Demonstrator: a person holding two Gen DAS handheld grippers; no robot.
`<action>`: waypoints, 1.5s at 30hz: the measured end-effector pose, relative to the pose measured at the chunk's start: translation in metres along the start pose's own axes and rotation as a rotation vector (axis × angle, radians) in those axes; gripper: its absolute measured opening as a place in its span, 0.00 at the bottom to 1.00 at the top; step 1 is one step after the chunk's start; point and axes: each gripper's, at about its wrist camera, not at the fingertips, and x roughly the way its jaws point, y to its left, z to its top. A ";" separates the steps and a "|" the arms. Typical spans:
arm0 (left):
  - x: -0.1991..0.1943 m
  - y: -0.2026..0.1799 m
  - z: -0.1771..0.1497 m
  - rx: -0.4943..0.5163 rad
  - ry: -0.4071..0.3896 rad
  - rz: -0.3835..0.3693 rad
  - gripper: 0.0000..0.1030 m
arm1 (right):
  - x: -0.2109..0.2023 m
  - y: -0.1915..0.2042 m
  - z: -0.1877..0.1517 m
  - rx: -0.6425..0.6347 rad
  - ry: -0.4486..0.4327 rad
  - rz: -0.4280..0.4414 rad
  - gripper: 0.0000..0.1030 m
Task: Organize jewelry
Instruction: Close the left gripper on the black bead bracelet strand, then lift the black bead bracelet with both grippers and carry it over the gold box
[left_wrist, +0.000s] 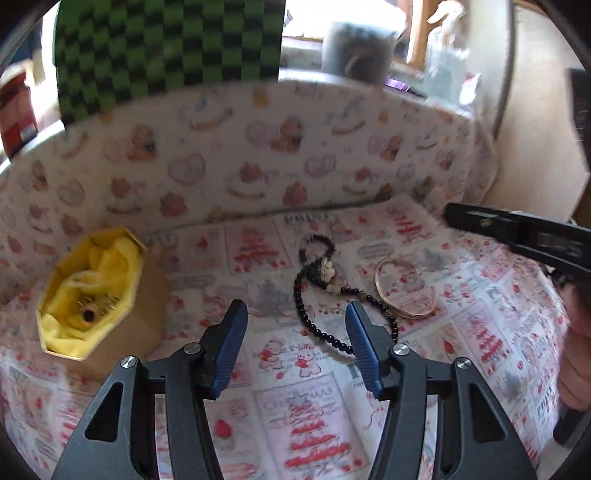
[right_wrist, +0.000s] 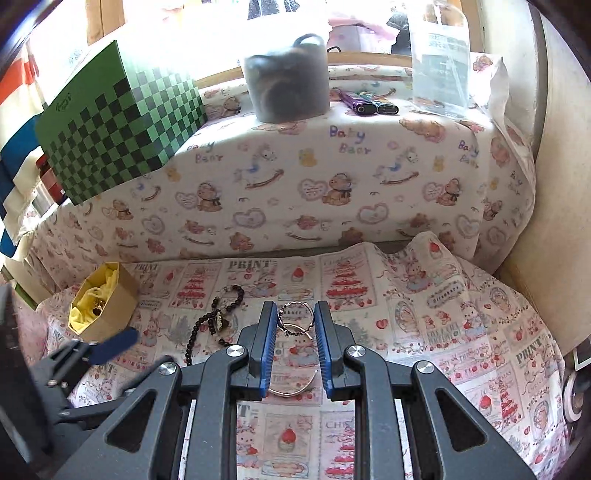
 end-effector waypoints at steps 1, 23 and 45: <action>0.006 0.000 -0.002 0.001 0.024 0.005 0.53 | 0.000 0.001 -0.001 -0.003 0.003 0.001 0.22; 0.002 0.028 -0.013 -0.102 0.068 -0.070 0.01 | 0.013 0.004 -0.008 -0.004 0.052 -0.030 0.22; 0.015 0.014 -0.001 -0.050 0.091 0.109 0.05 | 0.016 0.002 -0.009 -0.005 0.064 -0.041 0.22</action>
